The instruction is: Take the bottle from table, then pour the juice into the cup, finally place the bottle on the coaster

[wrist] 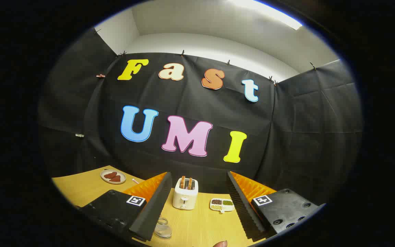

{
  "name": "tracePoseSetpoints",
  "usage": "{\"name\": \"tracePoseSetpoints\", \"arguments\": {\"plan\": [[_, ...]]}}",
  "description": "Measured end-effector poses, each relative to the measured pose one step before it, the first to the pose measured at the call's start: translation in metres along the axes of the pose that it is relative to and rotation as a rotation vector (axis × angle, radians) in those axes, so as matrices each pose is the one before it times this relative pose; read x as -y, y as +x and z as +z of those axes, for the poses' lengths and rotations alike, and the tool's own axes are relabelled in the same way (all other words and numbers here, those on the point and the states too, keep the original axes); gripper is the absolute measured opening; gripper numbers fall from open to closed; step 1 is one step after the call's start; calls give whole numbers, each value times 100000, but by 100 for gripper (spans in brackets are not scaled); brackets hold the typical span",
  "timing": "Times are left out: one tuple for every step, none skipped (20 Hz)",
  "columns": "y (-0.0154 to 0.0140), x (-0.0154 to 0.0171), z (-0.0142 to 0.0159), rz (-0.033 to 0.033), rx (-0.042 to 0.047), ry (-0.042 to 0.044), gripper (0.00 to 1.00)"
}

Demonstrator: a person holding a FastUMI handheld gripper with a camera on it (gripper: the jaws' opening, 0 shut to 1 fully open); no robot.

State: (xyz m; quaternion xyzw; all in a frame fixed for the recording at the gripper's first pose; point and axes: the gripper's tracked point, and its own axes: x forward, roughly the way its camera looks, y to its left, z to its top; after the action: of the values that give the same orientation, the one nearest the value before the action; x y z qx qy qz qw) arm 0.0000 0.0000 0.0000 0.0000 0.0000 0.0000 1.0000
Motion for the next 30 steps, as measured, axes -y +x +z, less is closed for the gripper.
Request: {"name": "tracePoseSetpoints", "arguments": {"plan": [[24,-36,-39,306,188,235,97],[-137,-156,-14,414,164,274,97],[-15,-130,11,304,89,153,97],[-68,-70,-14,348,204,52,97],[-18,-100,110,377,380,116,97],[-101,-60,59,327,472,325,97],[-128,10,51,241,440,333,97],[64,-65,102,44,353,81,97],[108,17,-58,138,106,-163,97],[-70,-29,-60,171,51,-170,97],[-38,-62,-9,104,34,-85,97],[-100,-29,-80,106,-10,-51,97],[14,23,-22,81,41,26,97],[95,-143,-54,239,42,-55,97],[60,-90,-81,258,36,-78,97],[-20,-186,-326,546,-316,69,97],[-24,-302,-351,820,-394,388,97],[43,-341,-414,885,-608,745,97],[9,-382,-560,671,-593,814,97],[-42,-261,-590,314,-277,907,97],[40,-349,-760,360,-295,772,97],[-34,-448,-999,515,-540,587,97],[-104,-458,-1145,660,-755,228,97],[-21,-415,-1238,640,-1063,75,97],[13,-512,-1495,799,-1643,277,97],[18,-716,-1735,1355,-2149,897,97],[29,-500,-1610,865,-2138,1034,98],[41,-411,-1310,656,-1579,1195,98],[40,-397,-1377,783,-1545,914,98],[234,-415,-1420,957,-1758,362,97]]}}
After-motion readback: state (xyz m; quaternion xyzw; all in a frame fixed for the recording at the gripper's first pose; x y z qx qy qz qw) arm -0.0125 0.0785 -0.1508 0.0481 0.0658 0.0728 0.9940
